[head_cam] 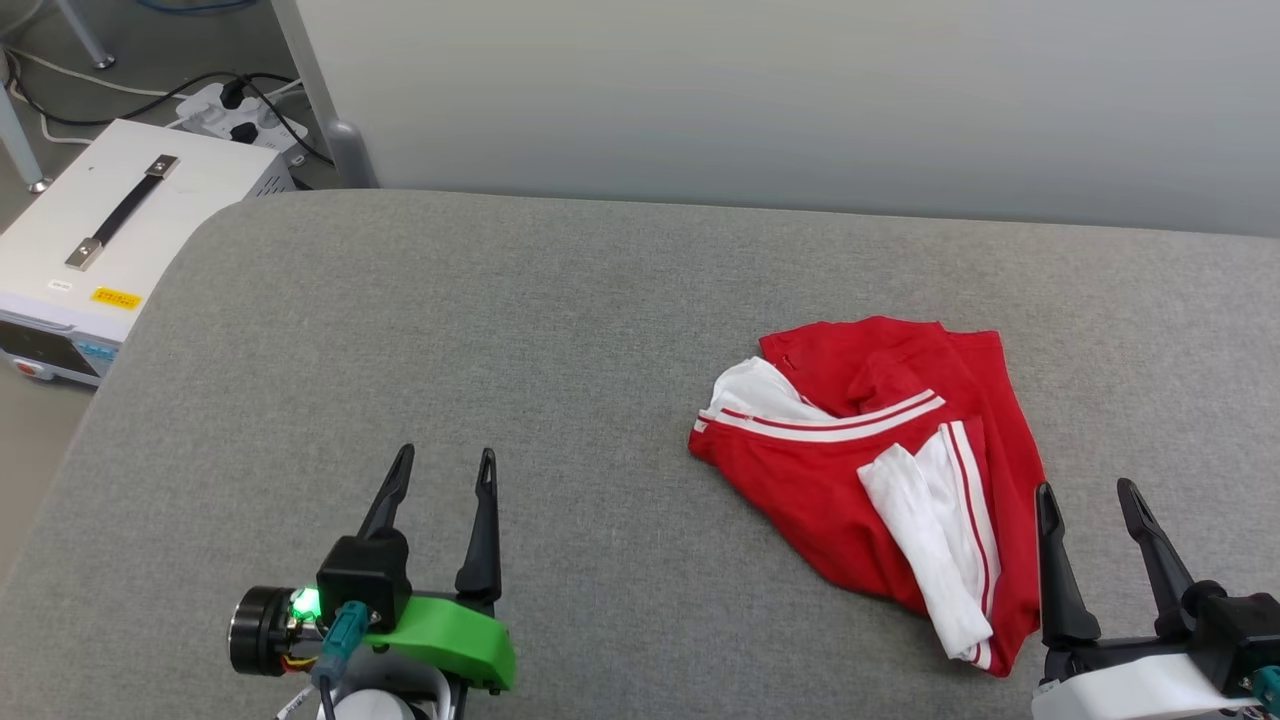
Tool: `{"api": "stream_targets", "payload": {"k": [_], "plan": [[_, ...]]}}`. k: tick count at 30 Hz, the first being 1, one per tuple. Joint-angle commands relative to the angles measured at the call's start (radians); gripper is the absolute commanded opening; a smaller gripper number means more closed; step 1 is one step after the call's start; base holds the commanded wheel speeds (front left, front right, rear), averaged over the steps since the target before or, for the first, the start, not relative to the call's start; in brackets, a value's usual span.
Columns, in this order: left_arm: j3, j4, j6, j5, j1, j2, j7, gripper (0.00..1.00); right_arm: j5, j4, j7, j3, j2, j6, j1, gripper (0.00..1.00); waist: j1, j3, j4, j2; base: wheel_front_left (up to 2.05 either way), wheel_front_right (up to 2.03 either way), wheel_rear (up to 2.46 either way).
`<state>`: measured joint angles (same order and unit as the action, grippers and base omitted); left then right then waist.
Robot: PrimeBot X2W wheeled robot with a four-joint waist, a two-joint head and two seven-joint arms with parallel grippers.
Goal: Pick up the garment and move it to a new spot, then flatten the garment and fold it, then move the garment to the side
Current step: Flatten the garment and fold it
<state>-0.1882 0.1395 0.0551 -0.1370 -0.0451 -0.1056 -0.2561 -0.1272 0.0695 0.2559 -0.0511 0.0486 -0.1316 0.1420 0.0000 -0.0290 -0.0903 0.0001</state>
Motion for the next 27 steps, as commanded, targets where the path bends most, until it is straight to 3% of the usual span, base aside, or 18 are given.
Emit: {"api": "stream_targets", "payload": {"k": [1,10,18,24,27], "plan": [[0.009,0.003,-0.010,0.014,0.018,0.008,-0.006,1.00,-0.001,-0.002,0.006,0.002,0.002,0.001,0.007,1.00,0.0000,-0.001,0.000,-0.0001,0.00,0.00,0.00],[0.038,0.012,-0.035,0.042,0.019,0.025,-0.006,1.00,-0.003,-0.004,0.006,-0.002,0.002,0.001,-0.006,1.00,0.0000,-0.003,-0.004,-0.0001,0.00,0.00,0.00],[0.052,0.021,-0.051,0.052,0.011,0.038,-0.006,1.00,0.017,0.057,0.006,-0.035,0.003,0.001,-0.113,1.00,0.0000,-0.012,-0.012,-0.0001,0.00,0.00,0.00],[0.057,0.027,-0.063,0.054,-0.003,0.044,-0.006,1.00,-0.037,0.127,0.006,-0.026,0.094,0.001,-0.236,1.00,0.0000,-0.028,-0.025,-0.0001,0.00,0.00,0.00],[0.060,0.030,-0.065,0.053,-0.002,0.047,-0.006,1.00,-0.092,0.093,0.005,0.043,0.193,0.001,-0.256,1.00,0.0000,-0.029,-0.028,-0.0001,0.00,0.00,0.00]]}}
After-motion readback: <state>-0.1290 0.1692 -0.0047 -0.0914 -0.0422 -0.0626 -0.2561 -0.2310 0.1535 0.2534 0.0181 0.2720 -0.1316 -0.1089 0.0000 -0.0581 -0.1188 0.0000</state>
